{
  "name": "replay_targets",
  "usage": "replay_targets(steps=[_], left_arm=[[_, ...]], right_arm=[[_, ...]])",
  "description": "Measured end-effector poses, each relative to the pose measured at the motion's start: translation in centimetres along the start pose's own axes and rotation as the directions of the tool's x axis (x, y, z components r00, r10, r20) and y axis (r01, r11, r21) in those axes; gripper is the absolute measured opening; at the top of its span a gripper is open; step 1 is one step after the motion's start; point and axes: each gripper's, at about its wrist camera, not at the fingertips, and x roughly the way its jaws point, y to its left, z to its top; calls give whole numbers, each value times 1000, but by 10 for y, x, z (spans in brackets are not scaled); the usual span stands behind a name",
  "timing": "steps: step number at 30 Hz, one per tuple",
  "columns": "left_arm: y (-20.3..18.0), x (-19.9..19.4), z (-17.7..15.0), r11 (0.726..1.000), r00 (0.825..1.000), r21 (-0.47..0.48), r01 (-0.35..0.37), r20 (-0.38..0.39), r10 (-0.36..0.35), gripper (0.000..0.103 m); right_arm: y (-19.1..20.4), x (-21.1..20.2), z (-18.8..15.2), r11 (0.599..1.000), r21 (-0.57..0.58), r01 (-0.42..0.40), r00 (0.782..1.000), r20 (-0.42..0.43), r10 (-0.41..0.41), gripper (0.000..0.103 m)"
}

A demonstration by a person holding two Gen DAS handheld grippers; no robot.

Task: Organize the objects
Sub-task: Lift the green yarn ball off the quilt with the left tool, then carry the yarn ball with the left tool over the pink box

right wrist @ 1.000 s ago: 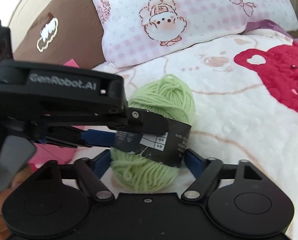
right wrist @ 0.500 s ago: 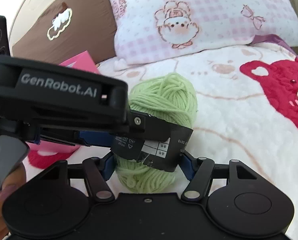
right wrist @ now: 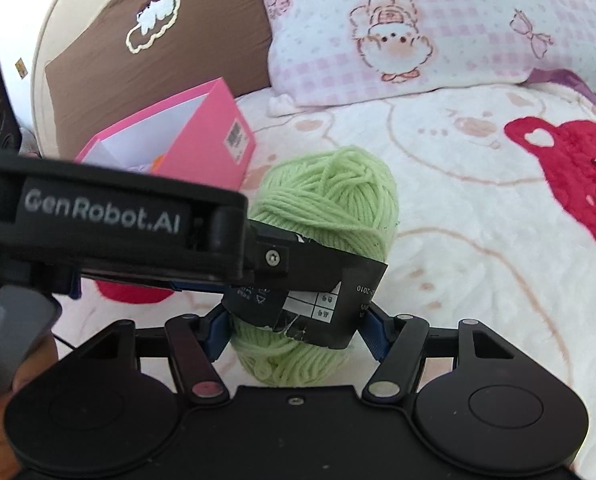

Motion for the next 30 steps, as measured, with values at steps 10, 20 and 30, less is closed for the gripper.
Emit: replay_targets(steps=[10, 20, 30], left_arm=[[5, -45, -20, 1000, 1000, 13, -17, 6, 17, 57], [13, -85, -34, 1000, 999, 0, -17, 30, 17, 57], [36, -127, -44, 997, 999, -73, 11, 46, -8, 58]], right_arm=[[37, -19, -5, 999, -28, -32, 998, -47, 31, 70], [75, -36, -8, 998, -61, -34, 997, -64, 30, 69], [113, -50, -2, 990, -124, -65, 992, -112, 51, 70]])
